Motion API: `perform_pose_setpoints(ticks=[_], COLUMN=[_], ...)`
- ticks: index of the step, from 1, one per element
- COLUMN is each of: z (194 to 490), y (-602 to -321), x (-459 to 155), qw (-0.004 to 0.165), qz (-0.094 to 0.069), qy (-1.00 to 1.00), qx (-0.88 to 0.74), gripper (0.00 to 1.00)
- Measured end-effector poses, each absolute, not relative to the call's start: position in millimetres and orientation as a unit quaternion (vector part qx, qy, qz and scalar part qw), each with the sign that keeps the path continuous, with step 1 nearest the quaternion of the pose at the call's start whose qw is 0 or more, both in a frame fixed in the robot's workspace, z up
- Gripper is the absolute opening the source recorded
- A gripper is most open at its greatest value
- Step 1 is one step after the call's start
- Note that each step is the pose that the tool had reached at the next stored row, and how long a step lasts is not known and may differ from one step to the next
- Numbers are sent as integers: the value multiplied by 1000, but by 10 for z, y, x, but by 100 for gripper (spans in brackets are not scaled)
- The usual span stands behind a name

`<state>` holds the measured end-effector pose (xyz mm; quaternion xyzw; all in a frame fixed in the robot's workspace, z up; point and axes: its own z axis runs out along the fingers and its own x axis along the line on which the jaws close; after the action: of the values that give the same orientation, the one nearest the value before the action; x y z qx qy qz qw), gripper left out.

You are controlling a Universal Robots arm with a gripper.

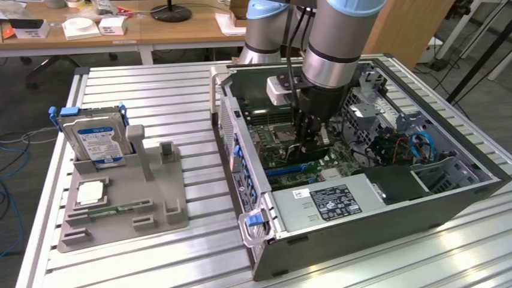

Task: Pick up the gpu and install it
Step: 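Insert the gpu into the slot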

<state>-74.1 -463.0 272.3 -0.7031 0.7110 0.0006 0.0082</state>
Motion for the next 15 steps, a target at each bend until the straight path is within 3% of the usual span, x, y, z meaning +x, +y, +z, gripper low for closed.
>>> perform_pose_setpoints(ticks=[15], z=[2684], y=[-4622], x=[-825], qw=[8], qz=[1], qy=[711], qx=[-703], gripper=[26])
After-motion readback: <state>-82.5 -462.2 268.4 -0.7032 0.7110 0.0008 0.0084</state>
